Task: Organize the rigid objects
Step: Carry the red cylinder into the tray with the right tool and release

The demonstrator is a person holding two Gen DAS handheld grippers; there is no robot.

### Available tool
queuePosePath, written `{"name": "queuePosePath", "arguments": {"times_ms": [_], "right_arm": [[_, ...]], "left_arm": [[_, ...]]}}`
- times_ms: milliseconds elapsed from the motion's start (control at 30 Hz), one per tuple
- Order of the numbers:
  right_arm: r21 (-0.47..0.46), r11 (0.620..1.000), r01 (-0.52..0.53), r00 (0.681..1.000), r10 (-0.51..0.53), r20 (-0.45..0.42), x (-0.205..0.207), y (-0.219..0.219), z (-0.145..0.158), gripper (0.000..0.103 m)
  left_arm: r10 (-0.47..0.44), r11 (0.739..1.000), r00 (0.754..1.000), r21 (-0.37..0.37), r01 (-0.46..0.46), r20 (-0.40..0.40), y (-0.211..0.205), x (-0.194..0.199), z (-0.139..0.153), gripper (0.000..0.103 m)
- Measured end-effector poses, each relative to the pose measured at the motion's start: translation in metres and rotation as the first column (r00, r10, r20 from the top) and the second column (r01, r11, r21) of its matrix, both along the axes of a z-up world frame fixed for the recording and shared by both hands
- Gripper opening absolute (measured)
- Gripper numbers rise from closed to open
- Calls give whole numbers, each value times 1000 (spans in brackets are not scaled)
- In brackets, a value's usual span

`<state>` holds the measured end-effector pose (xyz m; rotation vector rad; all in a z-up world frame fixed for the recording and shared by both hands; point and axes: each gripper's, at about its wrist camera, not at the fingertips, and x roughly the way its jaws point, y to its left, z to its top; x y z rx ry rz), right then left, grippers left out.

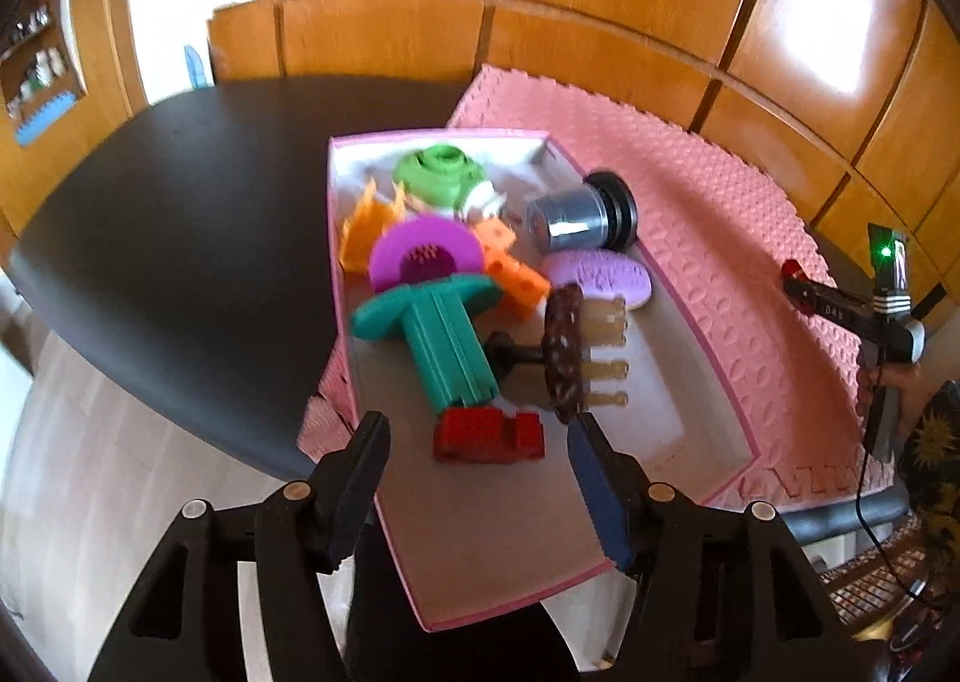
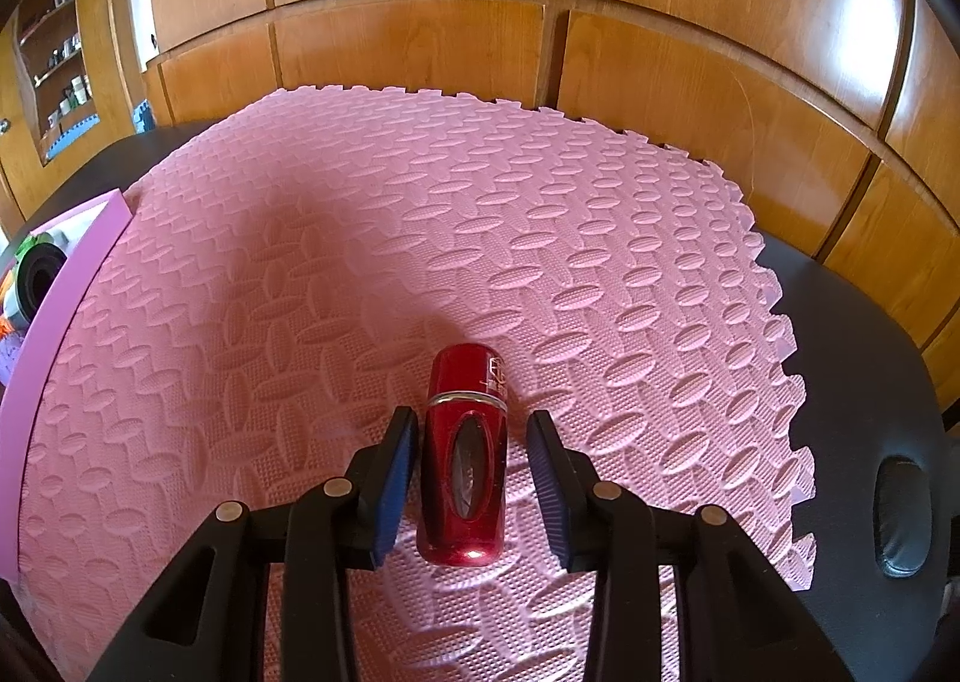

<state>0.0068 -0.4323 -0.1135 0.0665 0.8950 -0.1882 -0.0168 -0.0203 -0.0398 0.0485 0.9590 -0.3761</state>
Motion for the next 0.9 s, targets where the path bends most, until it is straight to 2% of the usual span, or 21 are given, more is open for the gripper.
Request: {"name": "queuePosePath", "arguments": {"times_ms": [167, 400, 500, 667, 733, 900], "right_arm": [[-7, 1000, -5, 1000, 4, -3, 1, 2, 0, 33], [-3, 1000, 16, 999, -16, -31, 4, 6, 2, 25], [-19, 999, 49, 997, -50, -55, 6, 11, 4, 25], [7, 997, 75, 992, -74, -103, 2, 20, 7, 26], [44, 996, 73, 991, -68, -118, -1, 25, 9, 26], [98, 994, 48, 995, -39, -94, -11, 51, 26, 26]], "left_arm": [[30, 999, 997, 43, -33, 65, -1, 0, 11, 64], [52, 997, 994, 59, -58, 91, -1, 4, 13, 65], [59, 996, 993, 57, -65, 99, 1, 4, 13, 65], [69, 996, 992, 50, -75, 108, 5, 5, 13, 65], [72, 996, 992, 47, -77, 107, 6, 6, 12, 65], [84, 995, 991, 36, -88, 101, 9, 8, 9, 65]]}}
